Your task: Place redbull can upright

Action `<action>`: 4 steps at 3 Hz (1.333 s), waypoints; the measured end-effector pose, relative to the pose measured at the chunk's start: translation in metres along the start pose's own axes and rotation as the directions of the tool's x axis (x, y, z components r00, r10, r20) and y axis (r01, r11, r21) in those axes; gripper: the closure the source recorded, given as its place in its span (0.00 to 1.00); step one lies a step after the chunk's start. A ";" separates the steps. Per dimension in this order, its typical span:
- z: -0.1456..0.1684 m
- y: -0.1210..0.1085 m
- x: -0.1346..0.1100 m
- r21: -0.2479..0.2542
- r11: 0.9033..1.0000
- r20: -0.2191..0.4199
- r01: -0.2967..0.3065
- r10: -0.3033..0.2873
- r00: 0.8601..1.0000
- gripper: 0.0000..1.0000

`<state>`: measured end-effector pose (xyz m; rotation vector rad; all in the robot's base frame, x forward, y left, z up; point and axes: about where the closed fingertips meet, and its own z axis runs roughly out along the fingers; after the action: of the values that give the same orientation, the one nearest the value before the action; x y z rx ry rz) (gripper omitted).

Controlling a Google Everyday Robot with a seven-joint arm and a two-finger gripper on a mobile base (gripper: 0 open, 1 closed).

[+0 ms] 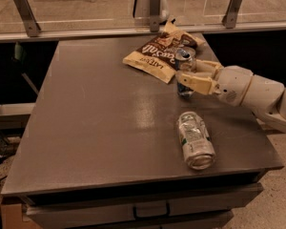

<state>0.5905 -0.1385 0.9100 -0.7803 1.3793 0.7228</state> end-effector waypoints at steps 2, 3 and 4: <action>-0.021 -0.003 0.014 0.025 1.000 0.006 -0.007 0.007 1.000 0.00; -0.037 -0.002 0.003 0.060 0.998 0.001 0.022 -0.022 1.000 0.00; -0.070 0.001 -0.046 0.098 0.988 -0.022 0.120 -0.118 0.993 0.00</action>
Offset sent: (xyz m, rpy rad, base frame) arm -0.0199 -0.0397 -0.0241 0.0132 0.0078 -0.0680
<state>0.5475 -0.1954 0.9538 -0.7838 1.3603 0.5514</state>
